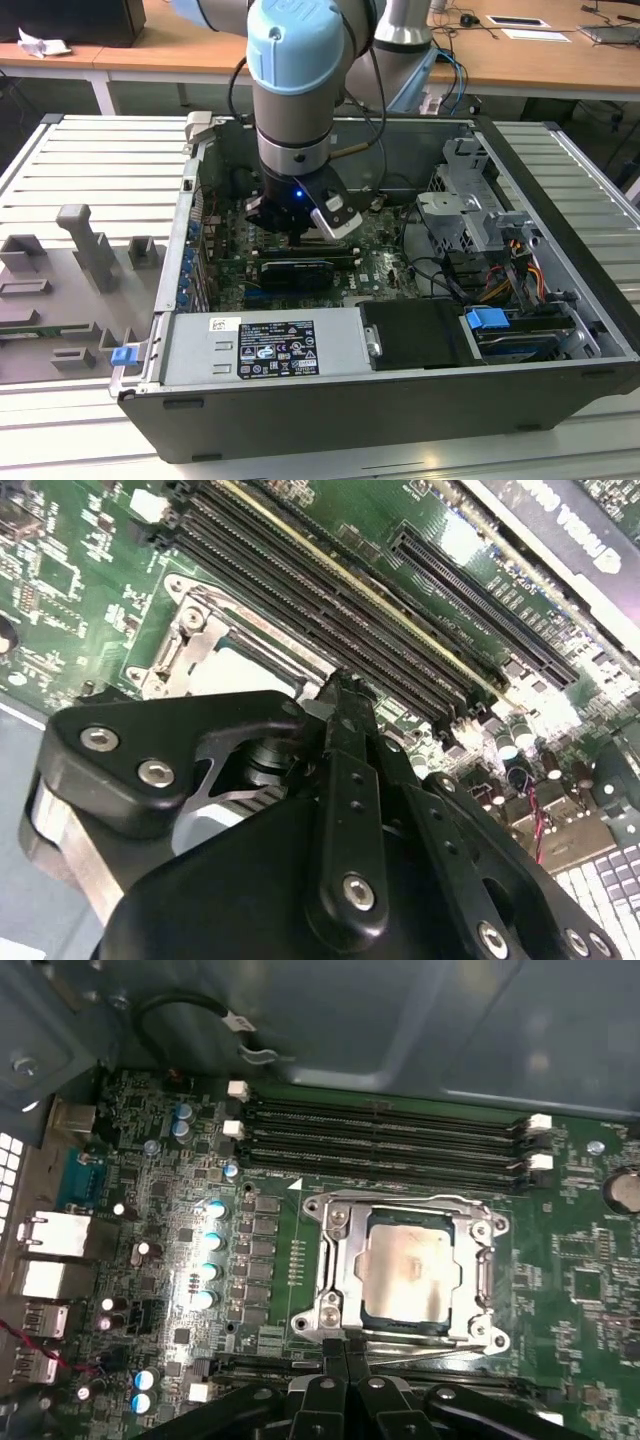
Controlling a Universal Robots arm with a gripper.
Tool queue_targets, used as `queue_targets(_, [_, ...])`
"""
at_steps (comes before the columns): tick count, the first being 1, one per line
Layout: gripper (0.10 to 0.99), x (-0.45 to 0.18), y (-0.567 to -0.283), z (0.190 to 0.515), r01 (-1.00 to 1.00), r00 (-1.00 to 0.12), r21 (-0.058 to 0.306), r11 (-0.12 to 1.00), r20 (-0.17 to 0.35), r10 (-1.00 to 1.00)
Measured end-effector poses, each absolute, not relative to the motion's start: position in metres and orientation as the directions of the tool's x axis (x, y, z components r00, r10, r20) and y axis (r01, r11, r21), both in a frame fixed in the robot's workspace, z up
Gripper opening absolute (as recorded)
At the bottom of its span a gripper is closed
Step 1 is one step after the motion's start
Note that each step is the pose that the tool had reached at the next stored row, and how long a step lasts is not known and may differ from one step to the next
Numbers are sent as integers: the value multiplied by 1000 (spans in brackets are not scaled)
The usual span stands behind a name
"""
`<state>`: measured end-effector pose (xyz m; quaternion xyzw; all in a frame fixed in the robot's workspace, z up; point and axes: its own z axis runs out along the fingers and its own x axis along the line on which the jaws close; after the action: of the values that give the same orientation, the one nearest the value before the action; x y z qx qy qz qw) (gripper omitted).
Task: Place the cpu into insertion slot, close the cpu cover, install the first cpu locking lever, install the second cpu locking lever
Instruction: 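Install the second cpu locking lever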
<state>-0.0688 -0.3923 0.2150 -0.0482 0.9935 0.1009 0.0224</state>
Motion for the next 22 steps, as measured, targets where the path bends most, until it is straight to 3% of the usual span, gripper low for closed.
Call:
queue_targets(3, [106,-73,-393,208,-113,-993,204,972,-55,-104])
queue_targets(6, [106,-77,-398,206,-119,-992,240,964,-60,-108])
queue_targets(22, [106,-83,-399,196,-148,-988,278,949,-77,-131])
